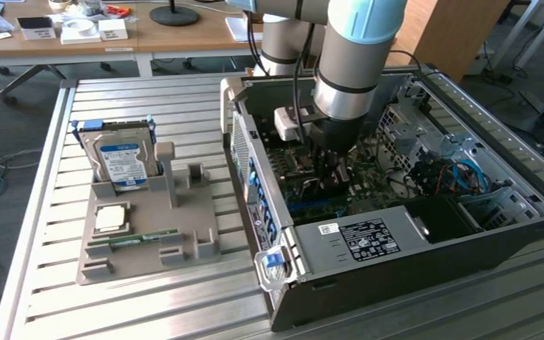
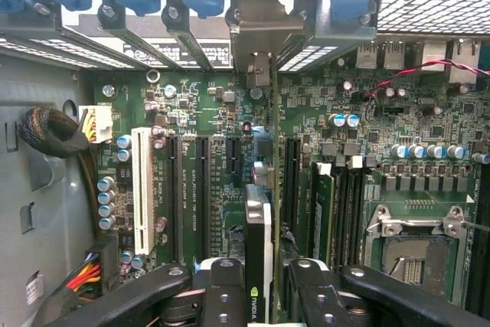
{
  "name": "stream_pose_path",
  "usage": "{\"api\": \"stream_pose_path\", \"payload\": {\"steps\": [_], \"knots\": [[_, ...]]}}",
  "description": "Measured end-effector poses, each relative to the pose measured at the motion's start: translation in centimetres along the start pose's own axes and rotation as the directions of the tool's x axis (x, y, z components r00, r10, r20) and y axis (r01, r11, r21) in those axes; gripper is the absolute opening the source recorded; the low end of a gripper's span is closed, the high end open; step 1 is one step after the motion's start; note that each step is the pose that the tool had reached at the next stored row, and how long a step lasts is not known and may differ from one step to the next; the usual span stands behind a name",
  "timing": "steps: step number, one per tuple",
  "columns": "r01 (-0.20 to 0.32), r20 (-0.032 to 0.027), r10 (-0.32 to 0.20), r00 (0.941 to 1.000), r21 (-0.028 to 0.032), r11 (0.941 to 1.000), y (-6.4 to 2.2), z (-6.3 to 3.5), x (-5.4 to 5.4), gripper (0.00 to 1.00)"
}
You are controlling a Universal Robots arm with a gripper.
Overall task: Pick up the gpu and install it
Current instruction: 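Insert the gpu into the slot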
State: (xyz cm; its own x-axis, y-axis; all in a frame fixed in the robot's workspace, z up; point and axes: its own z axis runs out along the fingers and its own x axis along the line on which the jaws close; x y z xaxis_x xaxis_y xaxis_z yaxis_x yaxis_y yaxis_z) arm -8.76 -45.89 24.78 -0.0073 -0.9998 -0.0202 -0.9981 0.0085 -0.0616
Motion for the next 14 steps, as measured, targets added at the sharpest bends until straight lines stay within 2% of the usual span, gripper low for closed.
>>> {"api": "stream_pose_path", "payload": {"steps": [5,7,14], "knots": [[0.000,-0.0001,0.000,1.0000,0.0074,1.0000,0.03,0.18,0.01,0.27],[0.000,0.0028,0.000,1.0000,0.0089,1.0000,0.05,0.22,0.01,0.27],[0.000,0.0049,0.000,1.0000,0.0096,1.0000,0.11,0.16,-0.01,0.27]]}}
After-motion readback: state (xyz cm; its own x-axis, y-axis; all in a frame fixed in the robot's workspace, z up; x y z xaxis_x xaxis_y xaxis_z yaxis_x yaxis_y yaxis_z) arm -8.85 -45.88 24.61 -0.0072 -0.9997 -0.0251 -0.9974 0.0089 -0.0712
